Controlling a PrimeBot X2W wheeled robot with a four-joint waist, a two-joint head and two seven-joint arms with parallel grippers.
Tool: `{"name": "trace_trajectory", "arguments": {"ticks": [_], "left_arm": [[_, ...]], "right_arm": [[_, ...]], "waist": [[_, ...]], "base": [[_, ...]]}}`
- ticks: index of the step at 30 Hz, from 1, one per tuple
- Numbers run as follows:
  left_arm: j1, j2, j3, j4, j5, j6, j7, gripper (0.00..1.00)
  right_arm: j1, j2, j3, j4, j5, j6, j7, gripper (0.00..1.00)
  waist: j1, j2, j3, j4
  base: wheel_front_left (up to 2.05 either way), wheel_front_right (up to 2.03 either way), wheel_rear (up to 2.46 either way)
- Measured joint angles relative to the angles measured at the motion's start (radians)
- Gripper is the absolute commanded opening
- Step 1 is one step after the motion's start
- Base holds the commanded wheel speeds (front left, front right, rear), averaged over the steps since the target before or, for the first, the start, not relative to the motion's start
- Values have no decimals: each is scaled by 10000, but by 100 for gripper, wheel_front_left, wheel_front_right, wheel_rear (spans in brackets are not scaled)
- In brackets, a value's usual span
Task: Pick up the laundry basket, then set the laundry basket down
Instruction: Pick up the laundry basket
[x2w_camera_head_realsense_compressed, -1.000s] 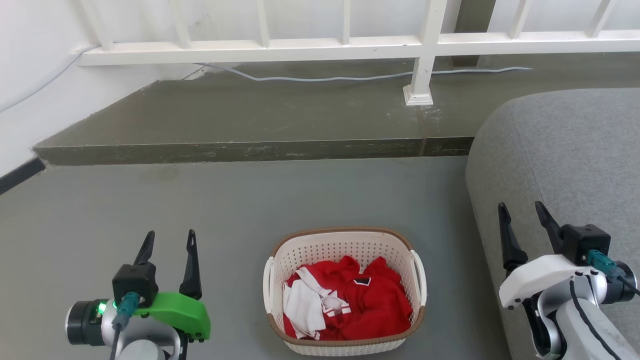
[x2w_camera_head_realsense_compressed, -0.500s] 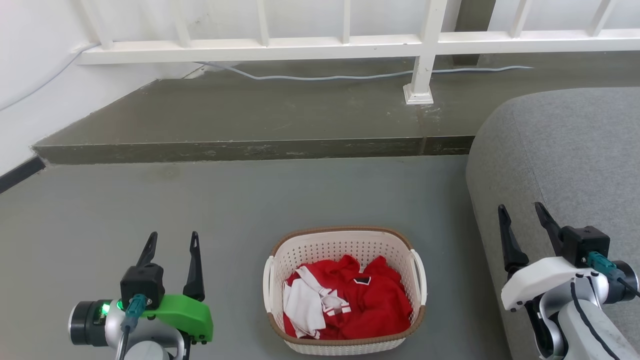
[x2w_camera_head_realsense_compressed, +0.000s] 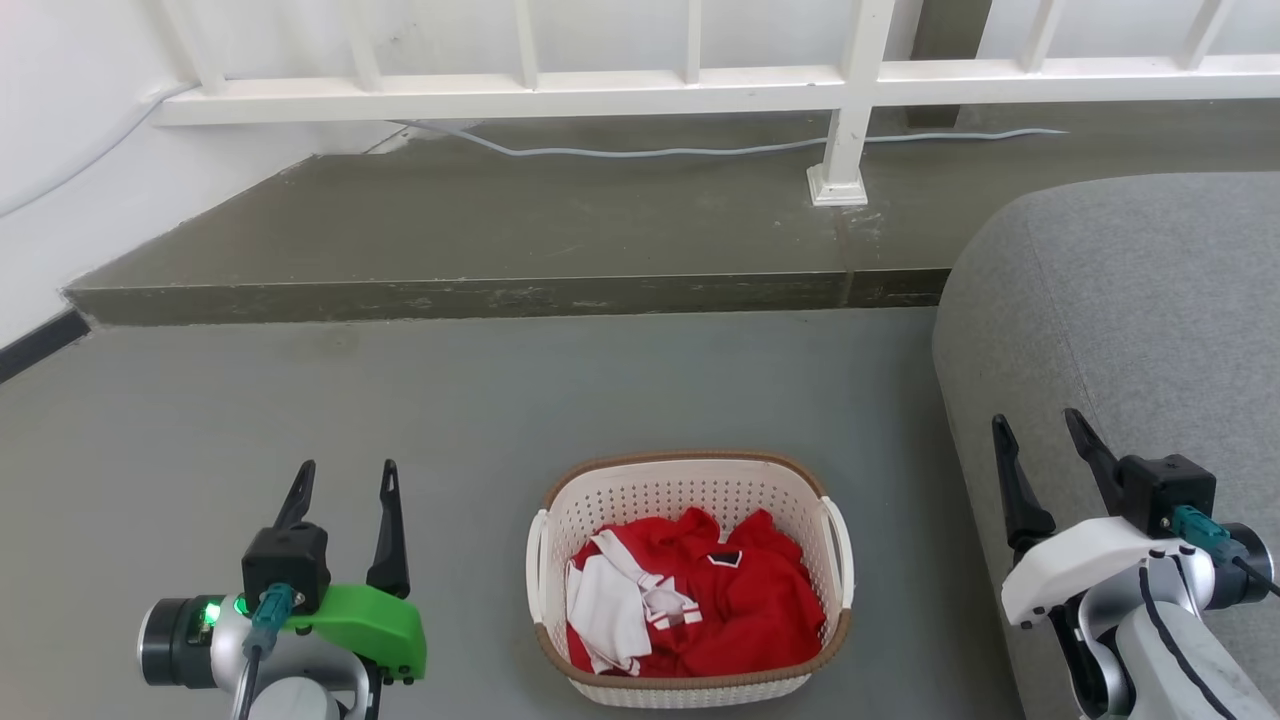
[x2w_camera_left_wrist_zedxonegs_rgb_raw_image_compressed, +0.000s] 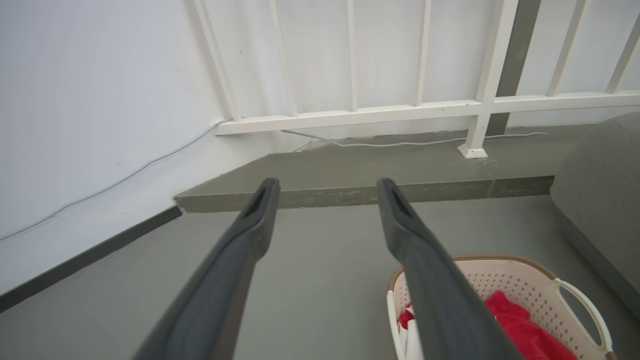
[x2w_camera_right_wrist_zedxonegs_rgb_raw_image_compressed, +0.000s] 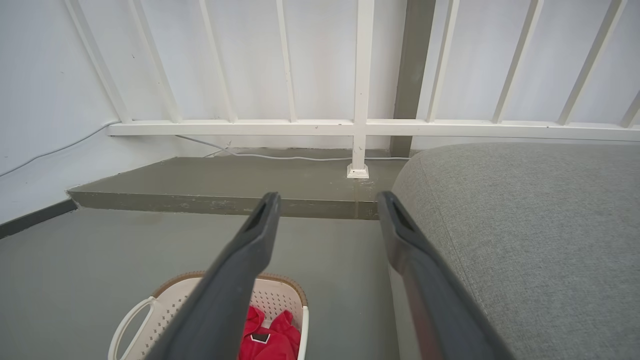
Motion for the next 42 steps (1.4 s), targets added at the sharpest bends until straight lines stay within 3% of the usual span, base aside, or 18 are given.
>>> {"name": "trace_trajectory", "arguments": {"ticks": [16,42], "left_arm": [[-249,-123,-190,-146,0,0,69,100],[-2044,-454,-1151,-6,-10,0,98,100]], "right_arm": [[-9,71,-38,25,-138,173,-2,100],[-1373,-209,-303,-167,-272,610,-2,100]], "waist": [[0,0,627,67],[1,0,4087,336]], "base": [[0,0,0],[0,0,0]]}}
